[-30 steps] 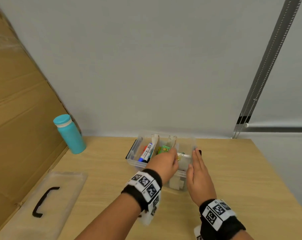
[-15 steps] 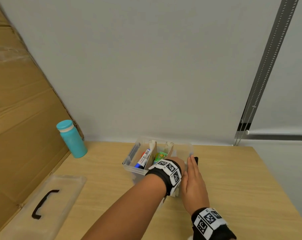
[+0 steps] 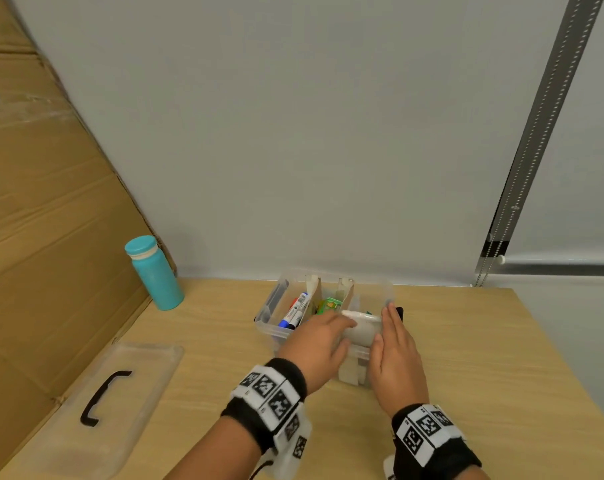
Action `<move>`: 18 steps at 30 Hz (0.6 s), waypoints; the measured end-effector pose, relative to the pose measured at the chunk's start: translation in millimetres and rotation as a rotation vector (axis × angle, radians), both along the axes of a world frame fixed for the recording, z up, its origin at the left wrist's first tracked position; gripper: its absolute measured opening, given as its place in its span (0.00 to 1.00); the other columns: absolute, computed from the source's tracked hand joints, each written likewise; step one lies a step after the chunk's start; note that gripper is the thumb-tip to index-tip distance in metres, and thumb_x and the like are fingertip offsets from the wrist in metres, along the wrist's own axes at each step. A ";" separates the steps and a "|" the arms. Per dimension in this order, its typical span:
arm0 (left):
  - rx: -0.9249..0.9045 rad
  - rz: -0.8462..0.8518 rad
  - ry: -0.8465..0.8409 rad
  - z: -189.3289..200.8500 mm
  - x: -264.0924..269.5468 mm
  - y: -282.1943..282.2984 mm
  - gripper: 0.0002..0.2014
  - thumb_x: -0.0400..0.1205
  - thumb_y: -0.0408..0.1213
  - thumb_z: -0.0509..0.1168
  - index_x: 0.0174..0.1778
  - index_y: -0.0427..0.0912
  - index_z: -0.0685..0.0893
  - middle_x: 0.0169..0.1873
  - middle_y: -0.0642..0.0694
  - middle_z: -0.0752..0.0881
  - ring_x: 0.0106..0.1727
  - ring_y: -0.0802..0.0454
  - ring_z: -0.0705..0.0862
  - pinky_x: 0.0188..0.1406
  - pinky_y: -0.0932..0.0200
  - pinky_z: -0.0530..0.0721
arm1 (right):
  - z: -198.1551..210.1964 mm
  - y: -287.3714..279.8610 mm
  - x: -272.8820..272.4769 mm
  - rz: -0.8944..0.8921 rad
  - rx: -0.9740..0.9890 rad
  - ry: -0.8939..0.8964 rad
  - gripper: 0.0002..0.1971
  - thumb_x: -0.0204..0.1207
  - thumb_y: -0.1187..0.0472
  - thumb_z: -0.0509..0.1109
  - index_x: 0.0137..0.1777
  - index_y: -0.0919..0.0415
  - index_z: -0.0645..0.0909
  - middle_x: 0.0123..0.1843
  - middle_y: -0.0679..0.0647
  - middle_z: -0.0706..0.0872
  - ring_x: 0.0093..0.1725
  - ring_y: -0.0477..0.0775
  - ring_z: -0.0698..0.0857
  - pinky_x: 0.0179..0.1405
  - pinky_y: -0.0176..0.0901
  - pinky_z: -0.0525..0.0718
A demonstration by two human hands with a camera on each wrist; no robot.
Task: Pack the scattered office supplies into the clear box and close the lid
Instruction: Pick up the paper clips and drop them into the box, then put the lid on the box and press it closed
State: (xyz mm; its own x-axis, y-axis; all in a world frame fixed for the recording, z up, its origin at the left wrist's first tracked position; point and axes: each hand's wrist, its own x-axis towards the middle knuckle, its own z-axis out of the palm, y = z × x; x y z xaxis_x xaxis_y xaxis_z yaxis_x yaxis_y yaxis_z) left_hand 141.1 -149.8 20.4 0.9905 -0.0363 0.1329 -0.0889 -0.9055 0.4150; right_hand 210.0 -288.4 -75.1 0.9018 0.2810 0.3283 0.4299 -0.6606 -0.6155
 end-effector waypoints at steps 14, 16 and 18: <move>-0.183 0.776 0.029 -68.8 -136.2 217.8 0.21 0.83 0.37 0.60 0.74 0.45 0.72 0.72 0.41 0.73 0.74 0.42 0.69 0.75 0.45 0.67 | 44.2 87.5 -77.6 0.127 -0.185 -0.234 0.24 0.79 0.55 0.57 0.75 0.58 0.69 0.80 0.54 0.65 0.78 0.58 0.63 0.79 0.54 0.65; -0.219 0.874 0.089 -74.4 -145.2 249.6 0.21 0.83 0.41 0.60 0.73 0.46 0.72 0.73 0.40 0.73 0.73 0.39 0.70 0.74 0.40 0.69 | 41.3 119.7 -94.3 0.237 -0.196 -0.230 0.21 0.78 0.56 0.59 0.71 0.56 0.72 0.76 0.53 0.69 0.72 0.55 0.68 0.73 0.51 0.72; -0.284 0.956 0.161 -80.8 -153.7 278.8 0.21 0.82 0.45 0.61 0.71 0.47 0.72 0.73 0.39 0.73 0.73 0.38 0.71 0.72 0.36 0.70 | 36.3 152.2 -107.9 0.369 -0.210 -0.187 0.20 0.78 0.57 0.59 0.70 0.55 0.73 0.74 0.50 0.71 0.69 0.51 0.70 0.69 0.45 0.74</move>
State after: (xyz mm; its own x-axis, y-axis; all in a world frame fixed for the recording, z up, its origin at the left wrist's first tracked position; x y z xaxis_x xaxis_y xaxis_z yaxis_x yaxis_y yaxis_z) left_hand -12.6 129.0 -60.4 0.5943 0.7946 -0.1245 0.6985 -0.4332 0.5696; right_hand 102.1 -136.2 -38.8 0.6597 0.6497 0.3777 0.7506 -0.5444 -0.3745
